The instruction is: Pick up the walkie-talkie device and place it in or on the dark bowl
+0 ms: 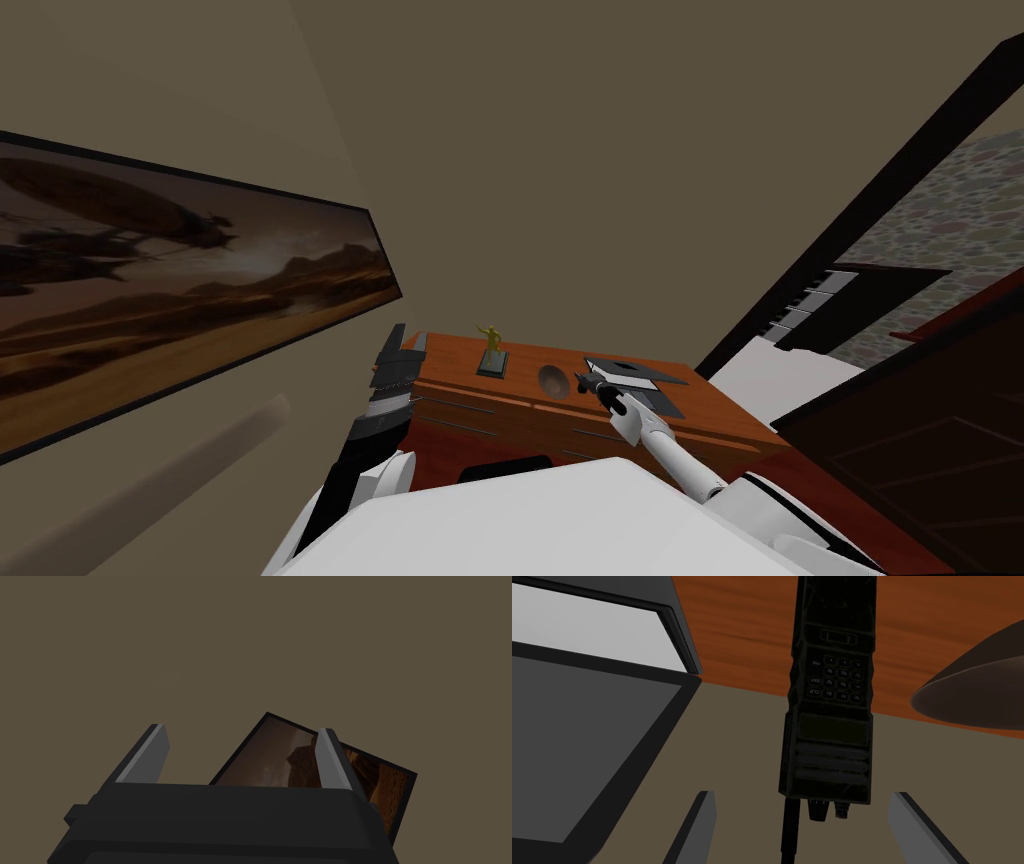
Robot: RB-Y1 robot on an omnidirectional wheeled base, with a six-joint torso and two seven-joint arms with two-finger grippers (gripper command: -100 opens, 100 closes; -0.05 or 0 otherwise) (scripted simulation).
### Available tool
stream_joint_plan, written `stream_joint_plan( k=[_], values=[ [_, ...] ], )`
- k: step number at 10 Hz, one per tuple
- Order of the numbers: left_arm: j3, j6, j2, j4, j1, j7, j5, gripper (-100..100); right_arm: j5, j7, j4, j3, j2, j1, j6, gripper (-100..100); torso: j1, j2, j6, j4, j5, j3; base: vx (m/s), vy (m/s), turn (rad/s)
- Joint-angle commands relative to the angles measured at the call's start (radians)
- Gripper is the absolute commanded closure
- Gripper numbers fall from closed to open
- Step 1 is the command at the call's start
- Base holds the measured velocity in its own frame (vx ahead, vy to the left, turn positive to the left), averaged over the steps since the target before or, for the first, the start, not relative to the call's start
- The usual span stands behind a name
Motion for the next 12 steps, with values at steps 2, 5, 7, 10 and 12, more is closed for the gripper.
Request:
stream_joint_plan(
  k=[2, 5, 7, 10, 12],
  values=[
    [0.000, 0.000, 0.000, 0.000, 0.000, 0.000, 0.000, 0, 0.023, -0.028, 0.072, -0.001, -0.005, -0.020, -0.040, -100, 0.000, 0.000, 0.000, 0.000, 0.000, 0.000, 0.018, 0.039, -0.012],
    [0.000, 0.000, 0.000, 0.000, 0.000, 0.000, 0.000, 0, 0.071, -0.076, 0.149, -0.004, -0.017, -0.050, -0.100, -100, 0.000, 0.000, 0.000, 0.000, 0.000, 0.000, 0.018, 0.043, -0.022],
    [0.000, 0.000, 0.000, 0.000, 0.000, 0.000, 0.000, 0, 0.118, -0.124, 0.227, -0.008, -0.030, -0.079, -0.161, -100, 0.000, 0.000, 0.000, 0.000, 0.000, 0.000, 0.022, 0.060, -0.031],
    [0.000, 0.000, 0.000, 0.000, 0.000, 0.000, 0.000, 0, 0.208, -0.206, 0.333, -0.014, -0.054, -0.138, -0.256, -100, 0.000, 0.000, 0.000, 0.000, 0.000, 0.000, 0.032, 0.067, -0.034],
    [0.000, 0.000, 0.000, 0.000, 0.000, 0.000, 0.000, 0, 0.214, -0.221, 0.383, -0.014, -0.054, -0.138, -0.281, -100, 0.001, 0.000, 0.000, 0.000, 0.000, 0.000, 0.017, 0.044, -0.011]
  ],
)
